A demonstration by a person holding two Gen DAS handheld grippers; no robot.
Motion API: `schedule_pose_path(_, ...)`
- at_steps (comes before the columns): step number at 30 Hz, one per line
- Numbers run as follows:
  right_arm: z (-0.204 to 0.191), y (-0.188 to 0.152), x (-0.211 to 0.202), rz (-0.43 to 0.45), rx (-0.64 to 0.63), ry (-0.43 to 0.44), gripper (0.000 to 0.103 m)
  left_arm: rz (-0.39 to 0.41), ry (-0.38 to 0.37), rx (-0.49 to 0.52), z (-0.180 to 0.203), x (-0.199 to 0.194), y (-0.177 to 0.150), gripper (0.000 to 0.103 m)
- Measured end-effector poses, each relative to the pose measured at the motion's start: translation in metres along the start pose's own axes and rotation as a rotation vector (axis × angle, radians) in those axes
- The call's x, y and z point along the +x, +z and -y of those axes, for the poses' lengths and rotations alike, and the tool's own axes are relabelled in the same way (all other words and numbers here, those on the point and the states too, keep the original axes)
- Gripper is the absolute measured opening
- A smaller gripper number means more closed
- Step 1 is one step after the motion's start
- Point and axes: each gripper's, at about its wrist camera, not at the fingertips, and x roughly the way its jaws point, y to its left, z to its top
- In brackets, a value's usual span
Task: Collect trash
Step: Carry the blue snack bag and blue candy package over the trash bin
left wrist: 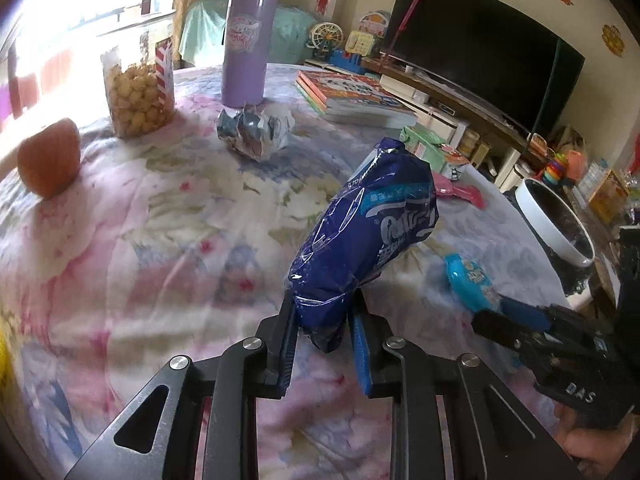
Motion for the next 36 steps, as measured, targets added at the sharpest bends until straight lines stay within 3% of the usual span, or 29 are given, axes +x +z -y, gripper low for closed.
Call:
schedule_pose_path(2,-0.002,0.001,0.003,-0.005,-0.017,-0.009,0.046,-0.003,-0.003,-0.006,0.0,-0.001,-0.002,0.023)
schedule_pose_path(5,-0.013,0.001,0.007,-0.012,-0.074,-0.049,0.048,-0.006,-0.003,-0.011,0.003,-0.006,-0.007,0.023)
schedule_pose_path(7,-0.017,0.0,0.009,-0.014,-0.099,-0.073,0.046,-0.006,-0.005,-0.011,0.005,-0.008,-0.008,0.023)
schedule_pose_path(8,-0.016,0.0,0.009,-0.012,-0.098,-0.073,0.038,-0.005,-0.006,-0.009,0.007,-0.01,-0.009,0.023)
schedule_pose_path(11,-0.01,-0.001,0.003,0.0,-0.078,-0.052,0.037,-0.003,-0.016,-0.002,0.014,-0.014,-0.01,0.023)
schedule_pose_path(19,0.014,-0.004,-0.031,0.064,-0.009,-0.022,0.037,-0.008,-0.055,0.044,0.044,-0.014,-0.01,0.022)
schedule_pose_path(36,0.076,-0.01,-0.085,0.15,0.104,-0.058,0.037,-0.035,-0.108,0.149,0.115,0.003,0.001,0.022)
